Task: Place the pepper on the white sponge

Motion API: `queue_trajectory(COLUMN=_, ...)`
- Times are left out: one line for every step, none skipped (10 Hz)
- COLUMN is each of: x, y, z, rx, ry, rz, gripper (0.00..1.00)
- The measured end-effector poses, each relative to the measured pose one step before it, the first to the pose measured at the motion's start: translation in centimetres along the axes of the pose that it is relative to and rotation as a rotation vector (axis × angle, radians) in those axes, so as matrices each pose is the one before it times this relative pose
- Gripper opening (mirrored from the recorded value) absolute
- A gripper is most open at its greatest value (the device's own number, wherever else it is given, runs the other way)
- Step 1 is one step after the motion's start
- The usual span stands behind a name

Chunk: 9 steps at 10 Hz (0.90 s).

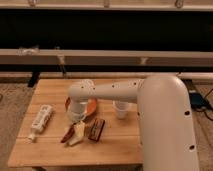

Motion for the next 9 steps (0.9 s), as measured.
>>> queue_trajectory(x=0.154, y=-0.001, z=-0.173, rx=0.00384, ry=0.00336, rz=0.00417, gripper=0.80)
queue_trajectory(x=0.227, y=-0.026, z=-0.212, rx=0.00713, ry=0.00321, rz=0.00608, gripper=0.80)
queue_trajectory(x=0.216, y=-0.016, z=-0.273, rx=0.00725, ry=0.00255, rz=0.00599, gripper=0.80)
queue_trajectory(x=0.149, y=0.004, z=-0.246, rx=0.00517, ry=0.00284, rz=0.00199, gripper=0.80)
queue_trajectory(x=0.199, y=0.014, z=-0.381, rx=0.00762, ry=0.00681, rz=0.00059, gripper=0.80)
queue_trajectory(x=0.218, y=-0.040, z=-0.630, rx=0.01208, ry=0.02165, rz=-0.00355, gripper=0.80)
queue_trajectory(x=0.081, y=-0.093, z=-0.203, rx=0.00526, ry=0.00619, rz=-0.00083, gripper=0.80)
queue_trajectory(x=-0.008, y=0.027, z=0.038, rx=-0.00138, ry=0.00058, rz=-0.00026, gripper=0.80)
queue_trajectory(x=-0.031, y=0.006, z=0.026, rx=-0.00062, ry=-0.00005, rz=-0.00046, gripper=0.80)
